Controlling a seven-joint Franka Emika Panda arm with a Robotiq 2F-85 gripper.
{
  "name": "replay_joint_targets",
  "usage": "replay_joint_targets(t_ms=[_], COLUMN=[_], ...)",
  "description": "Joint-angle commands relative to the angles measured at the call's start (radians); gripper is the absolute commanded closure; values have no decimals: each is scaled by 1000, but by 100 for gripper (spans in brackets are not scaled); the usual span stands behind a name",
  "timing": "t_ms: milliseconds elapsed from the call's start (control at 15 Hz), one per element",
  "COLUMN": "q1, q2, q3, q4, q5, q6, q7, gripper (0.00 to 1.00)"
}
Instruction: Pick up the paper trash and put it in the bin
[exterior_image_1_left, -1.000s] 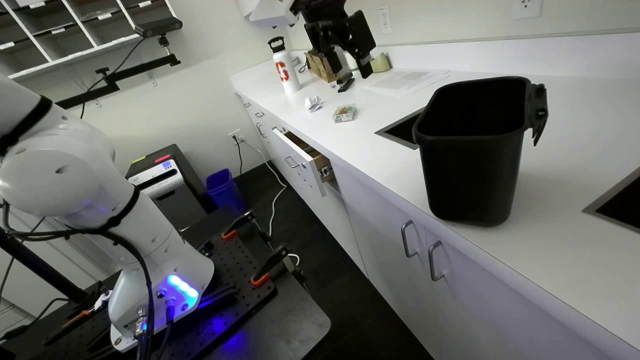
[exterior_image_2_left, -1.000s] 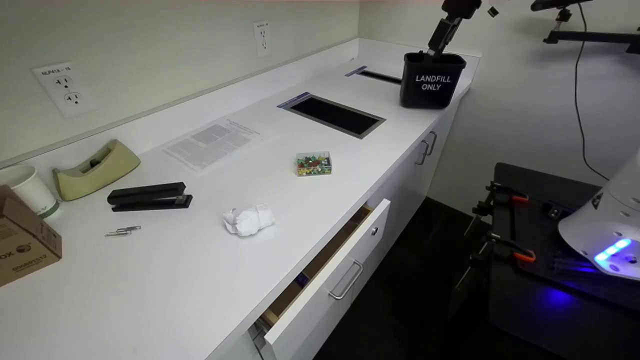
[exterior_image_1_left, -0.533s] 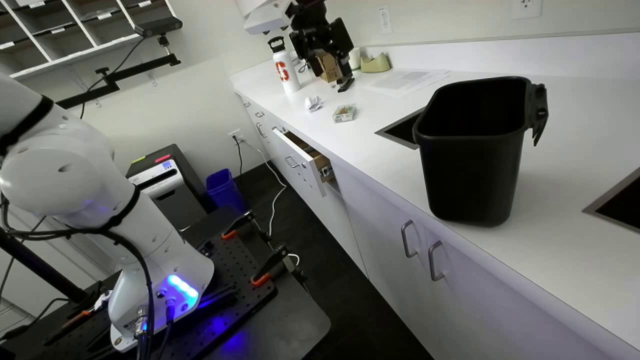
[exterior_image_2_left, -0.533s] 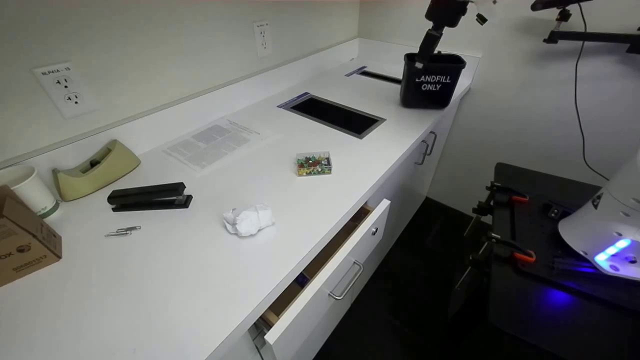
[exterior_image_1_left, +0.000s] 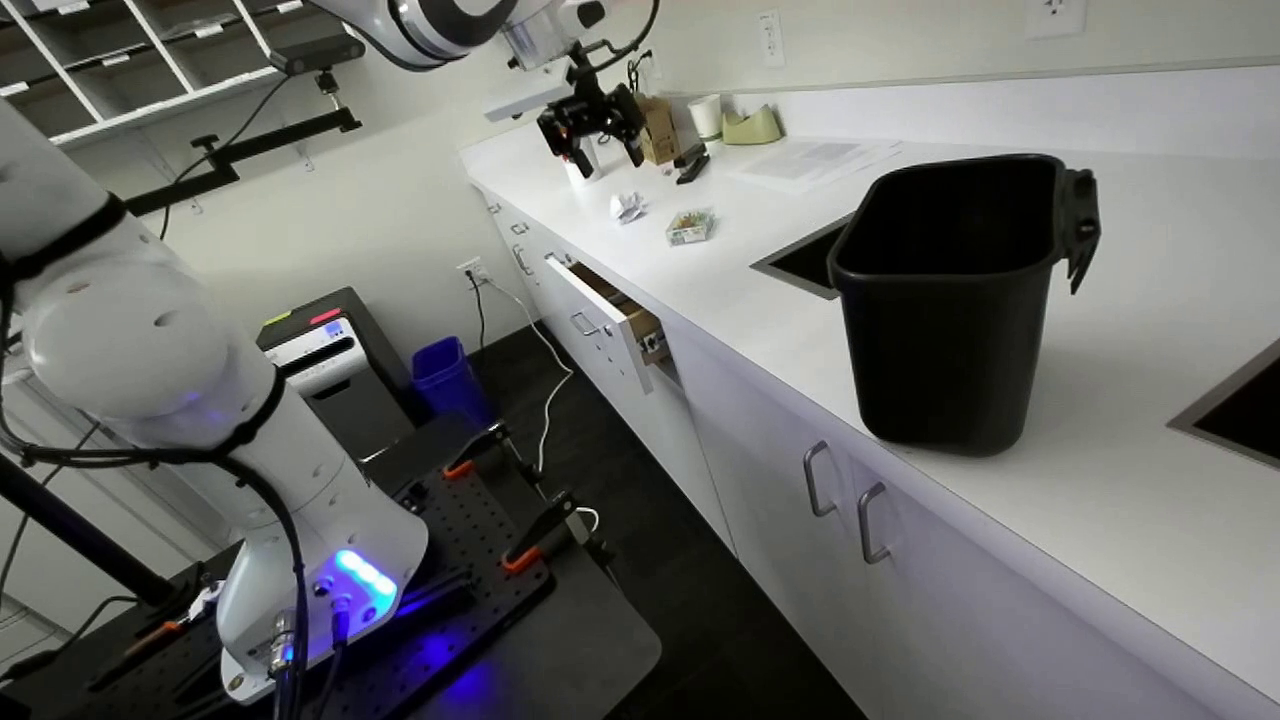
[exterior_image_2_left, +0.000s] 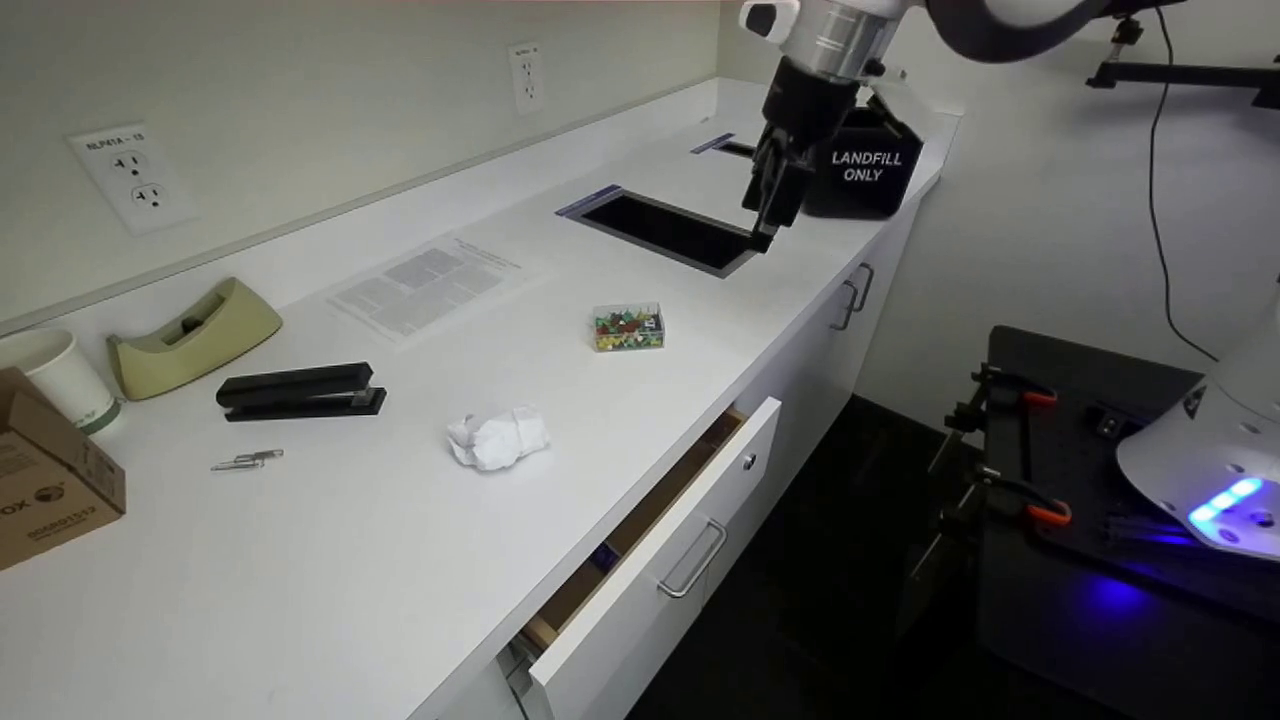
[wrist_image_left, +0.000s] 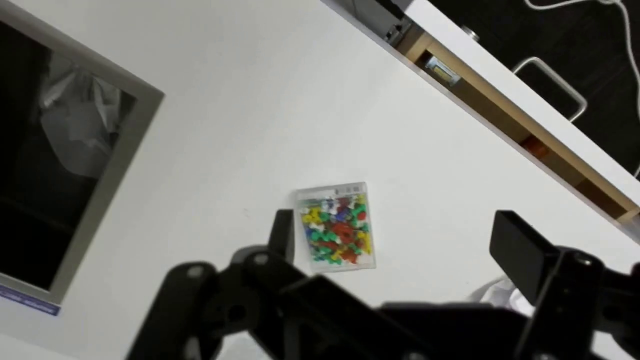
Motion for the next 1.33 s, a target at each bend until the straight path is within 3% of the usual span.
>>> replay_joint_targets(t_ms=[0,200,267,467,800,1067,1267], q1=[35,51,40,44,43,59,51], q2=[156,265,189,263,281,410,520], q3=[50,88,85,101,103,143,198], q4=[94,160,94,146,166,275,380], q5=[-43,-104,-75,-100,-97,-75,-59], q6=[107,215,172,204,224,327,340], q7=[-17,-14,3,5,2,-4,-34], gripper=[0,0,0,0,0,0,0])
